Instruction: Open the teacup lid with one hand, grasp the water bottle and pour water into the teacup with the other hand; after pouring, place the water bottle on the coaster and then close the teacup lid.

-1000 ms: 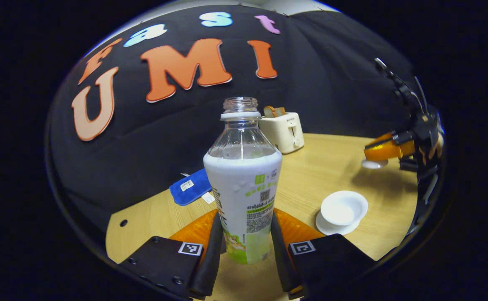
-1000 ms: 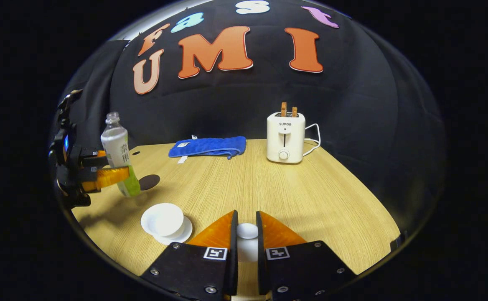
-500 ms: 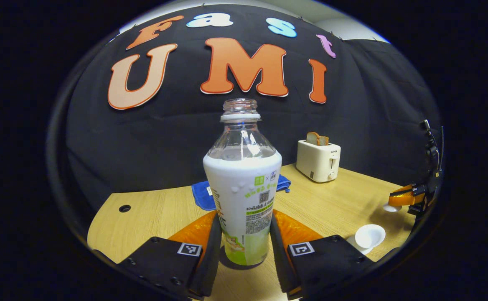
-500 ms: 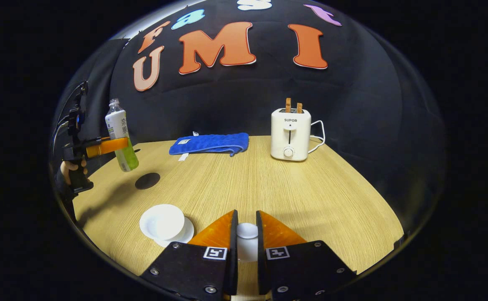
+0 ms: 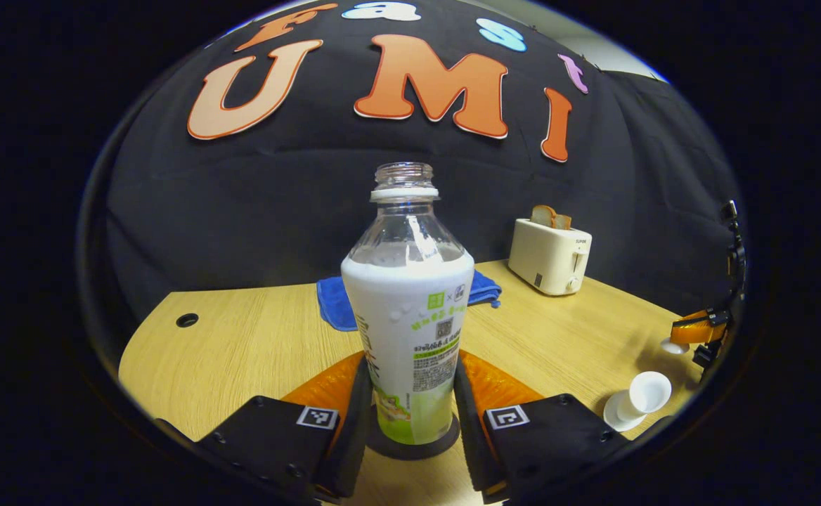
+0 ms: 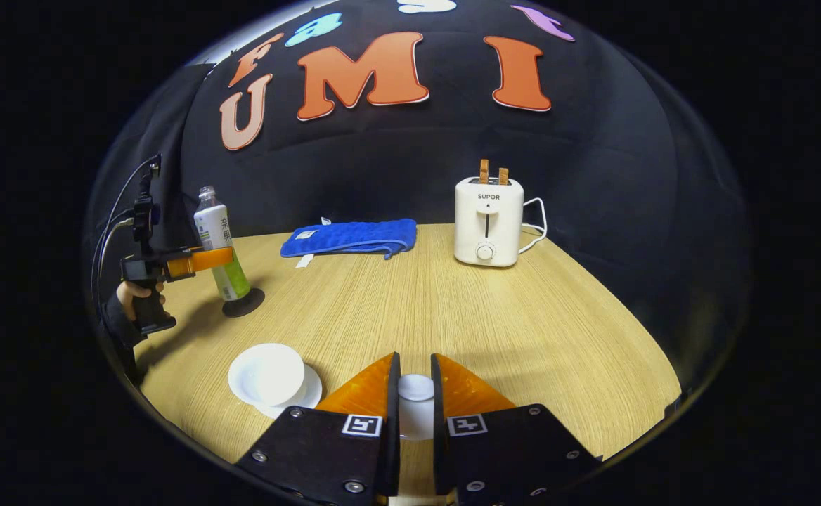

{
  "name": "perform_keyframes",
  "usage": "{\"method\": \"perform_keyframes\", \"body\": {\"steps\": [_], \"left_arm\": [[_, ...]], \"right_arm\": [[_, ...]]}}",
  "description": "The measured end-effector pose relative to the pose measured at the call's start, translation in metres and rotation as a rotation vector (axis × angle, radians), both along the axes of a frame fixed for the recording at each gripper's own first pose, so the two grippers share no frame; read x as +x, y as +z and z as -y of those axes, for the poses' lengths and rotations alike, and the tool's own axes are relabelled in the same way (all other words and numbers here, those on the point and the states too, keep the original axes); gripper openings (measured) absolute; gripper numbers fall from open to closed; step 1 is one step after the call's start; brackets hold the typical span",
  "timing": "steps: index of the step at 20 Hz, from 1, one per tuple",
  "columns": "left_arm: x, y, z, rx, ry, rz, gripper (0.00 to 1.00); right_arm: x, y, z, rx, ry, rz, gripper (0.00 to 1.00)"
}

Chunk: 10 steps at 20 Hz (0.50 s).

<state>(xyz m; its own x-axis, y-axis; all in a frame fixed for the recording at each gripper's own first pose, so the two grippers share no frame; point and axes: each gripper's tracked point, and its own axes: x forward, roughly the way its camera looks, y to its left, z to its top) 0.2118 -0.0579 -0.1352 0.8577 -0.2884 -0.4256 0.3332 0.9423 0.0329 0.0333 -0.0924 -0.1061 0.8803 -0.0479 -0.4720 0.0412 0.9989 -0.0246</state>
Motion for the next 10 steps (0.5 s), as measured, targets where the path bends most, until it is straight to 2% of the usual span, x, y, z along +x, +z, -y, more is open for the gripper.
{"method": "perform_keyframes", "body": {"steps": [10], "left_arm": [[0.0013, -0.0120, 0.0003, 0.003, 0.008, -0.008, 0.63]], "right_arm": [[0.0030, -0.0059, -0.0009, 0.005, 0.005, -0.020, 0.19]]}}
